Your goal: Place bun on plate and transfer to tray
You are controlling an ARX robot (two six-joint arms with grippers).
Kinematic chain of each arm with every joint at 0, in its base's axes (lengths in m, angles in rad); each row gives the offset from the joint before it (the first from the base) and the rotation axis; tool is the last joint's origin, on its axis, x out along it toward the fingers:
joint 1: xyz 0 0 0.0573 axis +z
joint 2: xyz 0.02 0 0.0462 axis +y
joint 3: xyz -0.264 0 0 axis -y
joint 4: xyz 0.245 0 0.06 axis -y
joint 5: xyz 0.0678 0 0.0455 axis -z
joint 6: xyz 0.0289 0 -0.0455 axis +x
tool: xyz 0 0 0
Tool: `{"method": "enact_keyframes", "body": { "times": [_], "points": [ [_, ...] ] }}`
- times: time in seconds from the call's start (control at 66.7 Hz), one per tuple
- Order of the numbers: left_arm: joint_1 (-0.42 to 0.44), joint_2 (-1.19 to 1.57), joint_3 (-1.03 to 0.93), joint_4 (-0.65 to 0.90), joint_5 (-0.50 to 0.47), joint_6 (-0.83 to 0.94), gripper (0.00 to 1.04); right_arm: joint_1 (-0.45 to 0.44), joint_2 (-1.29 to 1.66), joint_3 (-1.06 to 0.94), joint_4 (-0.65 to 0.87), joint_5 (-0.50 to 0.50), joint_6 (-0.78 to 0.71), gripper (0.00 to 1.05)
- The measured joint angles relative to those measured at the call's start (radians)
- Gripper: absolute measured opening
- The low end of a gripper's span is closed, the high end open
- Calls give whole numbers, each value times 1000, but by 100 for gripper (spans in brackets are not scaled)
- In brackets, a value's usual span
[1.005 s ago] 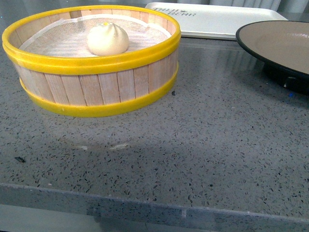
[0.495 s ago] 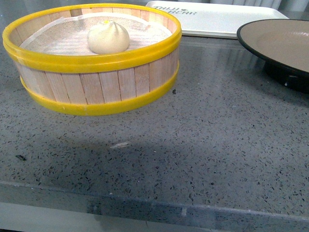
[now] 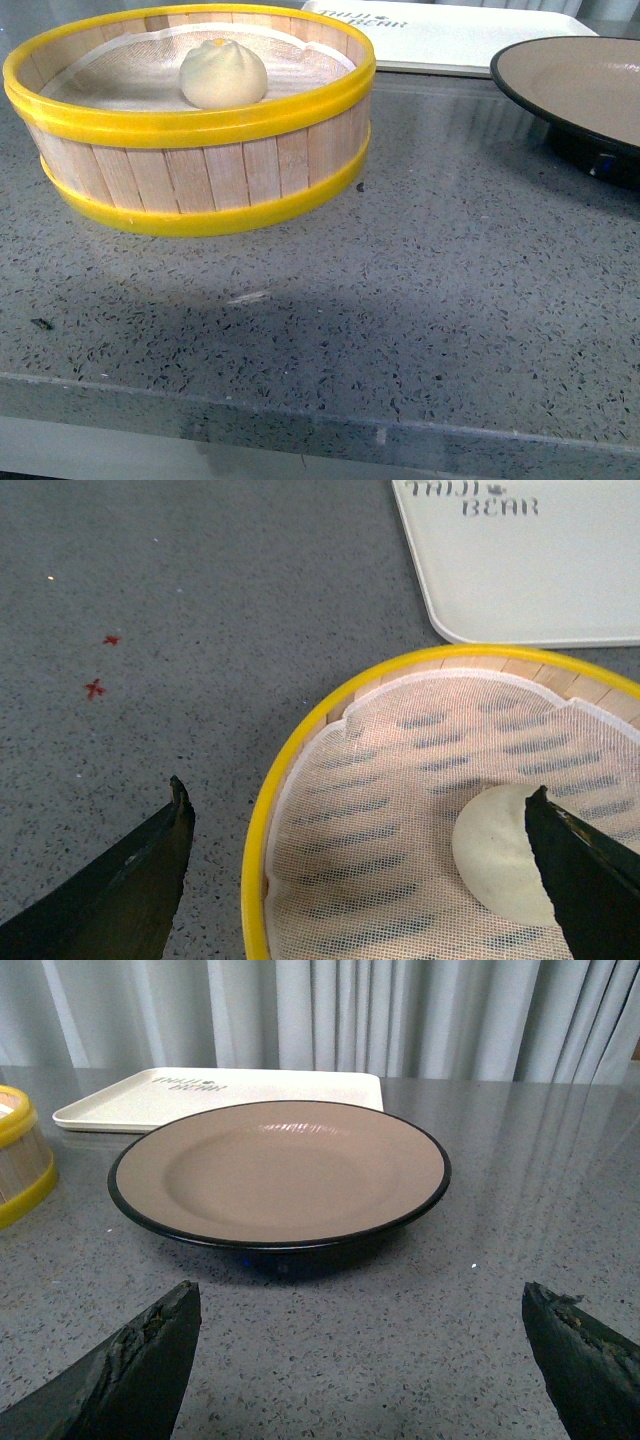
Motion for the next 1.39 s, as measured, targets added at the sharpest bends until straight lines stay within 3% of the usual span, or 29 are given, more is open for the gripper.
{"method": "enact_keyframes", "body": {
  "times": [0.36, 0.75, 1.305, 1.395],
  "points": [
    [-49, 86, 91, -80, 55, 19, 98, 0, 0, 0, 0, 0, 0, 96],
    [-79, 169, 154, -112, -42, 136, 98, 0, 0, 0, 0, 0, 0, 96],
    [-85, 214, 201, -171, -55, 198, 98, 0, 0, 0, 0, 0, 0, 96],
    [-85, 214, 201, -175, -51, 205, 86, 0, 0, 0, 0, 0, 0, 96]
  ]
}}
